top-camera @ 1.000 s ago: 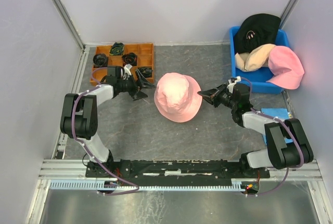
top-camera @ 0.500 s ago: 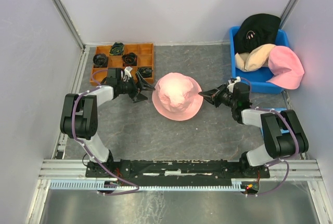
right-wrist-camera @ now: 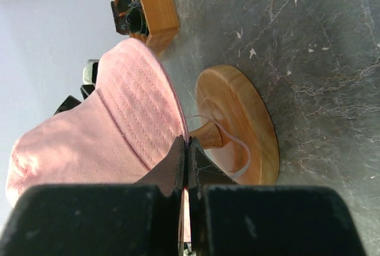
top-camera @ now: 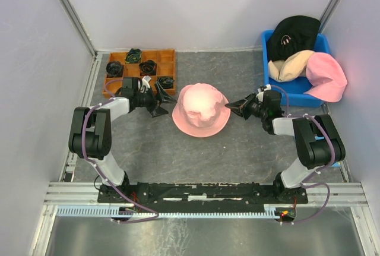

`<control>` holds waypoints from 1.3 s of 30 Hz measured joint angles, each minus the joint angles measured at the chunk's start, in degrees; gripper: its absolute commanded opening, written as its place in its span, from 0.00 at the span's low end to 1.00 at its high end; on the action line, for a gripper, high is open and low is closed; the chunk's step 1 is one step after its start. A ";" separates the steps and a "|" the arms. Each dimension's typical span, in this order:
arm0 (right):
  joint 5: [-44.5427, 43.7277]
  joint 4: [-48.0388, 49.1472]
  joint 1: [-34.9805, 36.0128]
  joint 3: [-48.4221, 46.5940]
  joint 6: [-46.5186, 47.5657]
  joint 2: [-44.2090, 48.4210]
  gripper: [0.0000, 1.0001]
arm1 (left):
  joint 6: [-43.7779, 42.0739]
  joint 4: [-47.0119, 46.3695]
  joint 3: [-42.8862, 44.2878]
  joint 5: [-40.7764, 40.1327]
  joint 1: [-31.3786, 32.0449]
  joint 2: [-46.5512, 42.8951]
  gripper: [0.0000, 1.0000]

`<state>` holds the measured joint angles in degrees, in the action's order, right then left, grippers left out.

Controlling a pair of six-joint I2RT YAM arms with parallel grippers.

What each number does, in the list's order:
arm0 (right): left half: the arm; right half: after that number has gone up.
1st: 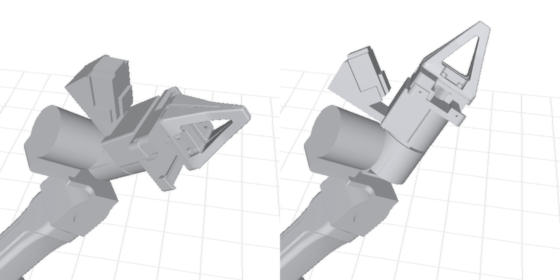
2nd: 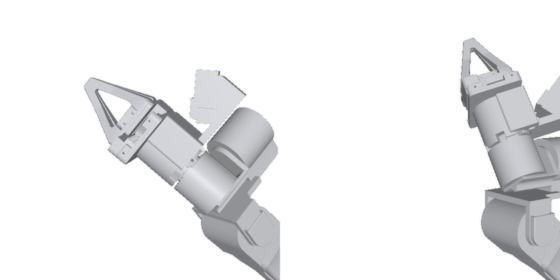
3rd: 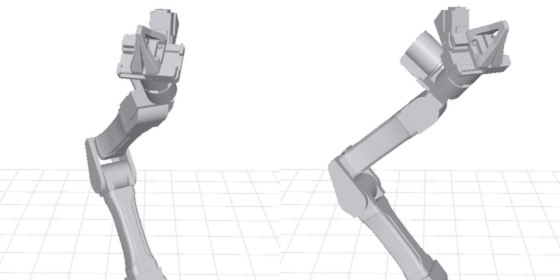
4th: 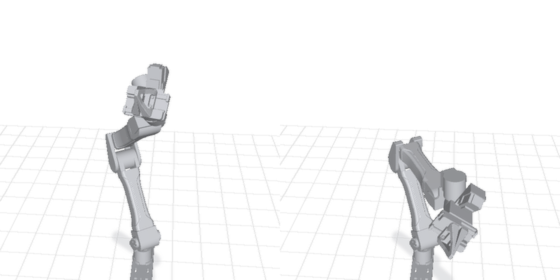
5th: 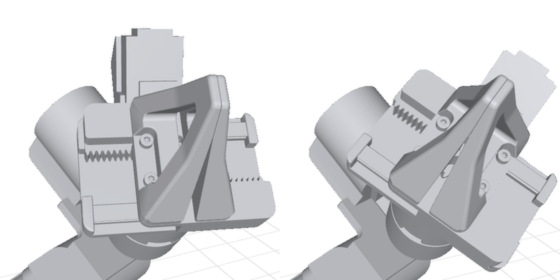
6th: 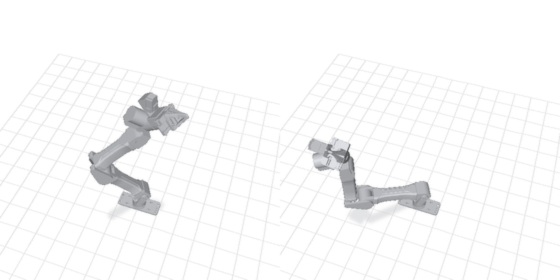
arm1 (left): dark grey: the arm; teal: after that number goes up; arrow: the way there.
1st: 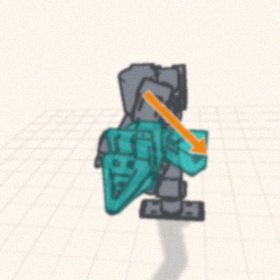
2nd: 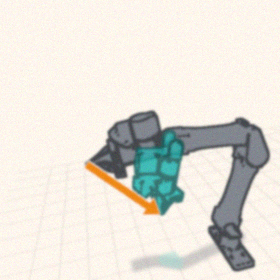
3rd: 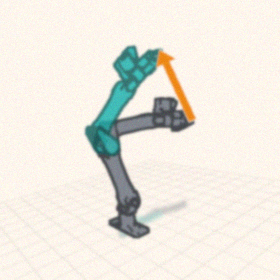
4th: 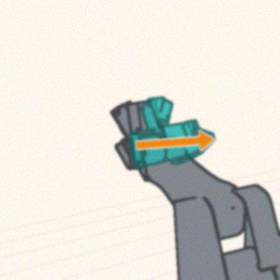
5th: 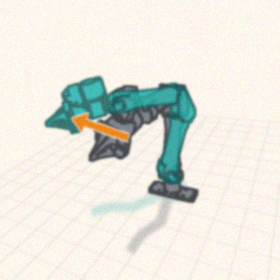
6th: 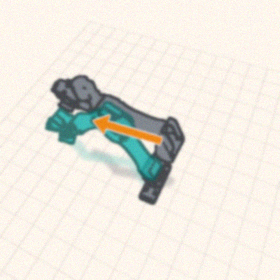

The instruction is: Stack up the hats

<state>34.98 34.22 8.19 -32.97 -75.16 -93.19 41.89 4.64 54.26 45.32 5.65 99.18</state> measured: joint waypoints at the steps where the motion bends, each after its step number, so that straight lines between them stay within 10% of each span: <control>1: 0.04 -0.20 -0.02 -0.15 0.15 -0.22 0.07 | 0.00 0.00 0.15 0.00 0.00 0.00 0.88; 6: -0.02 -2.21 -0.07 -0.83 1.53 -0.15 0.38 | -0.02 0.02 0.46 -0.11 0.00 0.00 0.88; 16: -0.72 -14.73 -0.46 -3.19 6.43 8.13 0.68 | -0.61 1.01 1.60 -0.26 0.00 0.00 0.89; 39: -0.37 -34.91 -10.19 -6.99 16.35 20.28 0.68 | 4.11 -7.30 -0.81 3.28 -0.04 -4.09 0.59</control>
<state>34.61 -0.69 -2.00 -39.97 -58.81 -72.90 46.00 -2.66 53.45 48.60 5.61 95.09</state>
